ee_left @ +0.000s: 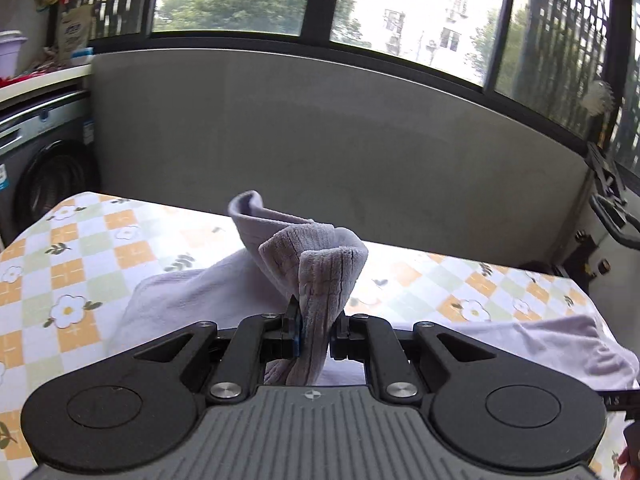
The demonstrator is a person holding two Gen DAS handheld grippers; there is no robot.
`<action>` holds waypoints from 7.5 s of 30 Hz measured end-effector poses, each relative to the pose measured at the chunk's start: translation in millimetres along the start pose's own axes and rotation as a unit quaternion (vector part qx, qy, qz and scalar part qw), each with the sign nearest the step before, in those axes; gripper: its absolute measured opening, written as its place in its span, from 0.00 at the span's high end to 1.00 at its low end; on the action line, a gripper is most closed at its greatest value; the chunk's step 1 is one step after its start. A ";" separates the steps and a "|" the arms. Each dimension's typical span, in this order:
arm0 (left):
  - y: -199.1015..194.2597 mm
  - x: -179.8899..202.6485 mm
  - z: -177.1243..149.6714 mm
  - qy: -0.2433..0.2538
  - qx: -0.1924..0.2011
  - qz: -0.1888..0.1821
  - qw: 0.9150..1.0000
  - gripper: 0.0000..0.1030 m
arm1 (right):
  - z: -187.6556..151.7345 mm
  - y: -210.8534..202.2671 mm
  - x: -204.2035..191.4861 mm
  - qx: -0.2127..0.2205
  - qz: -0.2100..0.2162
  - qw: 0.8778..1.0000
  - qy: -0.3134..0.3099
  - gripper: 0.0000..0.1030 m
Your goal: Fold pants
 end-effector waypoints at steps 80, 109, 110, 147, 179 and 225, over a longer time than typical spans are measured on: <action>2.1 -140.4 -105.2 -0.091 -0.117 0.122 0.981 0.39 | 5.6 75.1 -162.0 -0.102 0.237 0.959 -0.120 0.50; 10.8 -92.2 -103.4 0.043 -0.123 0.133 0.983 0.38 | 22.9 -10.8 -114.9 0.007 0.242 0.967 -0.078 0.84; 11.6 -90.9 -104.1 0.051 -0.124 0.139 0.981 0.38 | 20.7 -4.1 -106.0 -0.003 0.234 0.970 -0.063 0.84; -34.0 -121.7 -36.9 -0.105 -0.109 -0.040 0.988 0.33 | 54.3 35.8 -54.8 -0.044 0.199 0.979 -0.006 0.47; 87.6 -122.9 44.7 -0.103 -0.139 0.026 0.985 0.65 | 46.5 35.2 -40.9 -0.040 0.165 0.985 -0.031 0.68; 4.6 -112.9 -92.6 -0.089 -0.209 0.080 0.971 0.50 | -42.6 7.0 -33.6 -0.080 0.164 0.981 -0.059 0.92</action>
Point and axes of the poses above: each gripper's, at about its wrist camera, not at the fingertips, and y roughly the way its jaws point, x to its right, z to its top, the point moved 2 cm from there along y, roughly the way its jaws point, and after that the axes turned 13 degrees about -x, right-handed, at the moved point
